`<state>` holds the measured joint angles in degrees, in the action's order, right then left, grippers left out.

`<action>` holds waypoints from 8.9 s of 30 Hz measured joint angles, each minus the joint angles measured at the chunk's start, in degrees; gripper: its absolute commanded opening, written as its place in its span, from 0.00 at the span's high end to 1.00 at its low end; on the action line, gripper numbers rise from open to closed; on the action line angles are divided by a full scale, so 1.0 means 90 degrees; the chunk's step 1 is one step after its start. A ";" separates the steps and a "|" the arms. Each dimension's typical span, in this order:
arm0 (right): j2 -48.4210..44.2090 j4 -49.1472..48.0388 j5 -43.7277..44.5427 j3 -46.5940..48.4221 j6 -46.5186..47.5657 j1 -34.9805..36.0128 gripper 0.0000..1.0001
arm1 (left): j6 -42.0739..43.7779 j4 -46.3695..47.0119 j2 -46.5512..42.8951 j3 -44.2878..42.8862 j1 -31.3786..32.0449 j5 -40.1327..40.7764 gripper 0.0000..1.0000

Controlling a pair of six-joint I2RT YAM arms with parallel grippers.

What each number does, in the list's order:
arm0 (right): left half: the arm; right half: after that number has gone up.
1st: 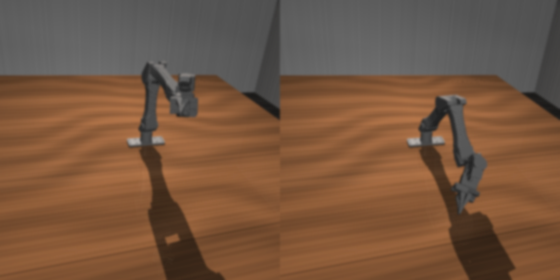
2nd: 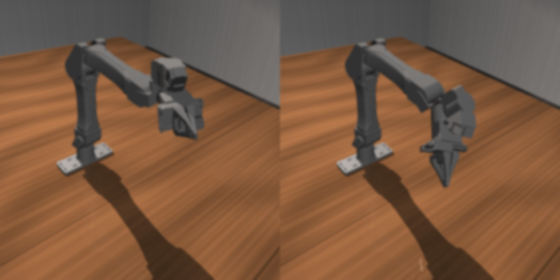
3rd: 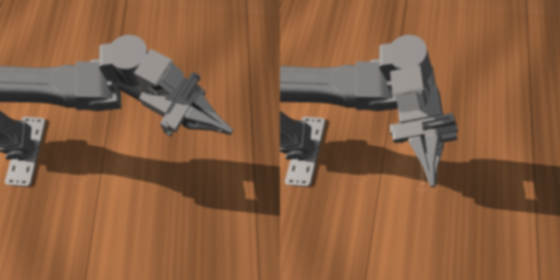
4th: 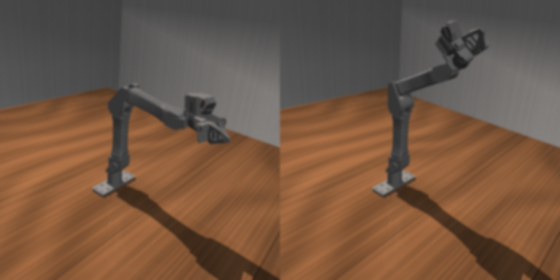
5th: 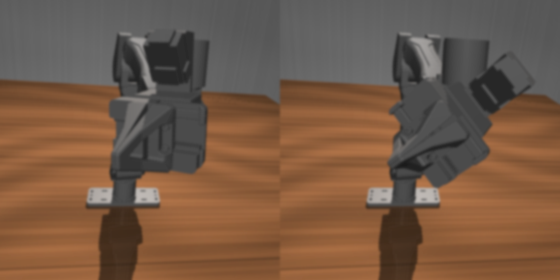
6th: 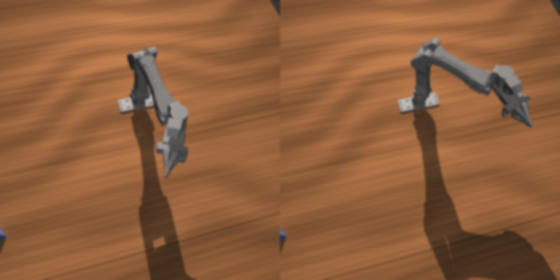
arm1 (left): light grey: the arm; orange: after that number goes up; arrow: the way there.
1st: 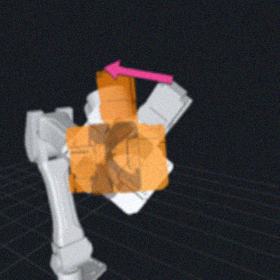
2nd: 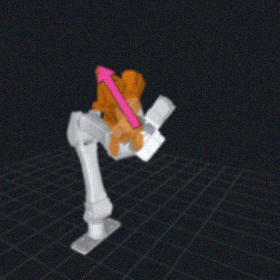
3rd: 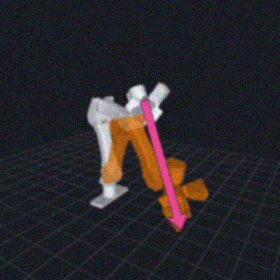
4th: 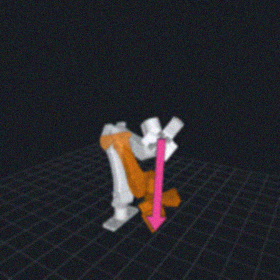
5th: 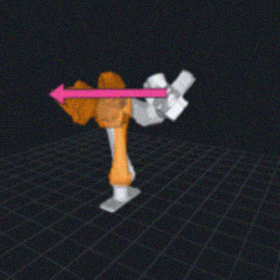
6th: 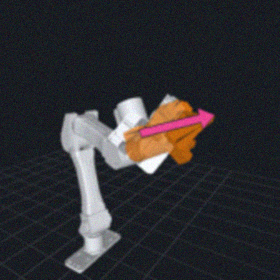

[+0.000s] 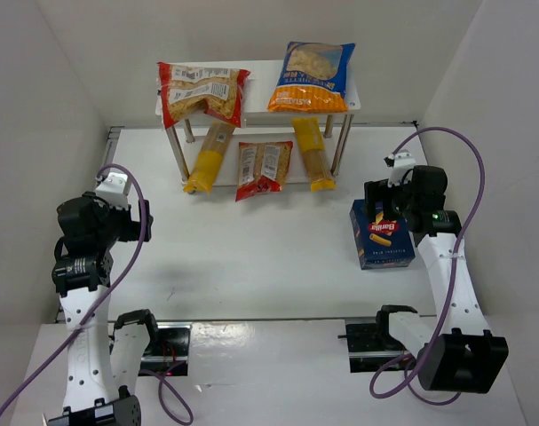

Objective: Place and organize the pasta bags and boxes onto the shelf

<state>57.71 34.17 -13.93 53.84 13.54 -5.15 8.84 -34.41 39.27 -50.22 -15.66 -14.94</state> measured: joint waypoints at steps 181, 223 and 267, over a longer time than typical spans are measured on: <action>0.1498 0.2025 -0.0476 0.0758 0.1972 0.2431 1.00 | 0.0027 -0.0017 -0.0253 0.0000 0.0342 -0.0117 0.00; 0.3325 0.0396 0.4607 0.2149 -0.0238 0.4852 1.00 | 0.0027 -0.0034 -0.0301 0.0000 0.0046 -0.0114 0.00; 0.4906 0.0007 0.5098 0.3762 -0.0454 0.5010 1.00 | 0.0027 -0.0034 -0.0304 0.0000 0.0046 -0.0119 0.00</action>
<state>101.86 34.24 31.94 87.70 9.45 39.94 9.08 -34.72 36.53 -50.22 -15.25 -16.01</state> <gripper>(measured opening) 0.768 1.000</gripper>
